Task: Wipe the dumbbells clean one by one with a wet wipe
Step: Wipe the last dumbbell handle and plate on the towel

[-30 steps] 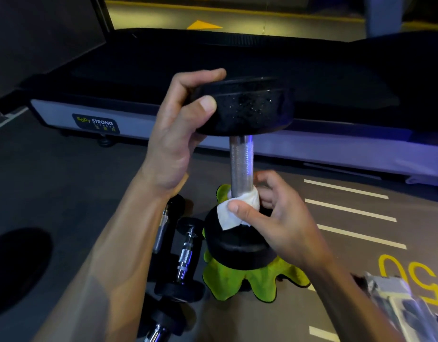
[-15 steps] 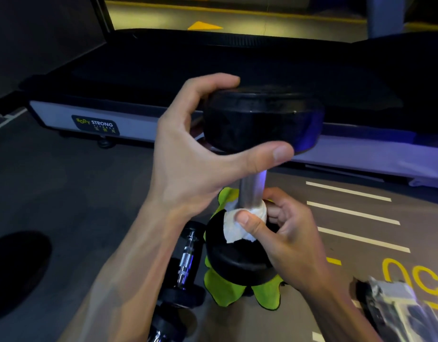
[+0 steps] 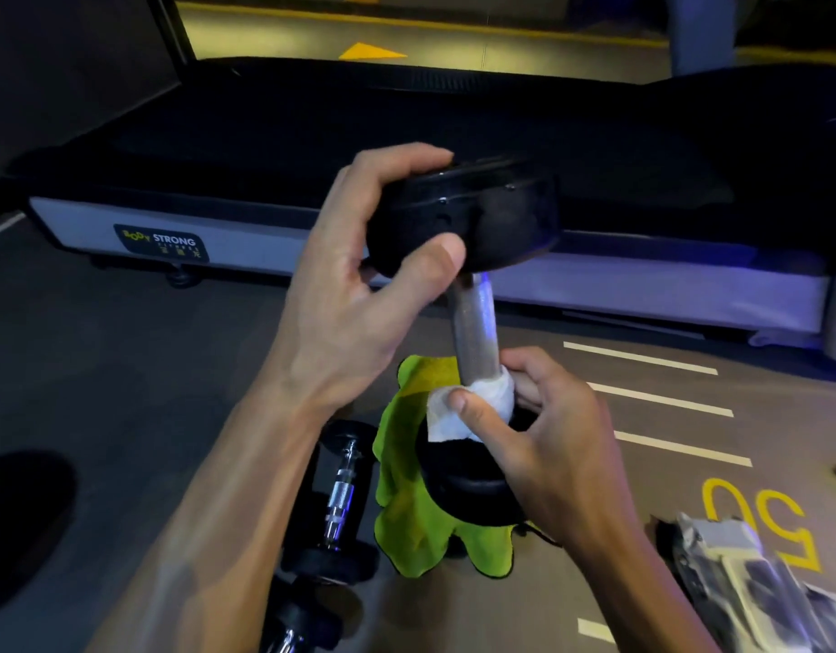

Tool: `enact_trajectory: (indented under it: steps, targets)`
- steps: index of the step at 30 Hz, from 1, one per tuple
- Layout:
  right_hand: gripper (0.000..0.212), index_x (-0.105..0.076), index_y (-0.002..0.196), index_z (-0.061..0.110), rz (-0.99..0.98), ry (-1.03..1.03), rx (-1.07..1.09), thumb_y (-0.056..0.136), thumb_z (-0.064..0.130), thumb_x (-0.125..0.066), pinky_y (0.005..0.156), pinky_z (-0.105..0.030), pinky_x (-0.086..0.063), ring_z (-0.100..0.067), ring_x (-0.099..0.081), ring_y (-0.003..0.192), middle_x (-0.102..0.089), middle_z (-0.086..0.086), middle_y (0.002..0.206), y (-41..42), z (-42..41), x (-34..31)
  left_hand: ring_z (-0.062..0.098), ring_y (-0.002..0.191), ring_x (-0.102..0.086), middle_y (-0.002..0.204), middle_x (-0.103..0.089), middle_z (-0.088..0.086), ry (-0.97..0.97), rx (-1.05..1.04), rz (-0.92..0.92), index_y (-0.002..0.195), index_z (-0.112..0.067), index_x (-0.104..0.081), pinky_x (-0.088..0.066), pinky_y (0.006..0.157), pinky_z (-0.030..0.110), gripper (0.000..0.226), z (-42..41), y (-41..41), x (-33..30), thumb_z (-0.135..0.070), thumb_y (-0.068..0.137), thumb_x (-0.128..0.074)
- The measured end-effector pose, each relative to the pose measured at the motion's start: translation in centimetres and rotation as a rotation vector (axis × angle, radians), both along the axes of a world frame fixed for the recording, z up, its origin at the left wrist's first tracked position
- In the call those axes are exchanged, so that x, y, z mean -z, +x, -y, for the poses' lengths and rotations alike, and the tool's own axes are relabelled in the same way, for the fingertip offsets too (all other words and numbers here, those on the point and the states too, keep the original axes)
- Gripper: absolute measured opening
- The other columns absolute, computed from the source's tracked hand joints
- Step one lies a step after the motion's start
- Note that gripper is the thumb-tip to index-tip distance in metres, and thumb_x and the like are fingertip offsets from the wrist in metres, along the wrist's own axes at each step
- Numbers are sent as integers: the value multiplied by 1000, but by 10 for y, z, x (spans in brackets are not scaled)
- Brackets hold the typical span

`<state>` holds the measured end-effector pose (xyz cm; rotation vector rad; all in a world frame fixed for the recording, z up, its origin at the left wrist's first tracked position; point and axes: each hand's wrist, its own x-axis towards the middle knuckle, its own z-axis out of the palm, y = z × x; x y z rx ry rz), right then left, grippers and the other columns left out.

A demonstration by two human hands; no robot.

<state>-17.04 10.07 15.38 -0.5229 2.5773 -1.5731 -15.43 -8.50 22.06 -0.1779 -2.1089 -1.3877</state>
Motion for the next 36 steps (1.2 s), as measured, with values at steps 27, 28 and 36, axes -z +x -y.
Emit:
enact_trajectory:
  steps: [27, 28, 36]
  targets:
    - [9, -79, 92, 37, 56, 70, -54, 85, 40, -84, 82, -33, -58, -1, -72, 88, -78, 19, 89, -12, -37, 3, 7, 114, -62, 129, -63, -2, -17, 105, -35, 130, -22, -52, -47, 97, 24, 51, 12, -11, 3, -36, 88, -78]
    - [7, -79, 89, 31, 11, 36, 29, 86, 34, -85, 79, -39, -59, -5, -73, 83, -78, 16, 85, -11, -39, 6, 7, 114, -62, 128, -62, -4, -14, 101, -34, 130, -22, -52, -47, 96, 24, 51, 13, -12, 3, -37, 88, -78]
    - [23, -60, 88, 21, -379, 0, 220, 87, 16, -82, 65, -34, -50, -15, -62, 77, -66, 2, 86, -8, -13, -1, 3, 106, -61, 117, -61, -11, -4, 58, -20, 128, -22, -51, -48, 94, 26, 49, 21, -16, 5, -40, 89, -74]
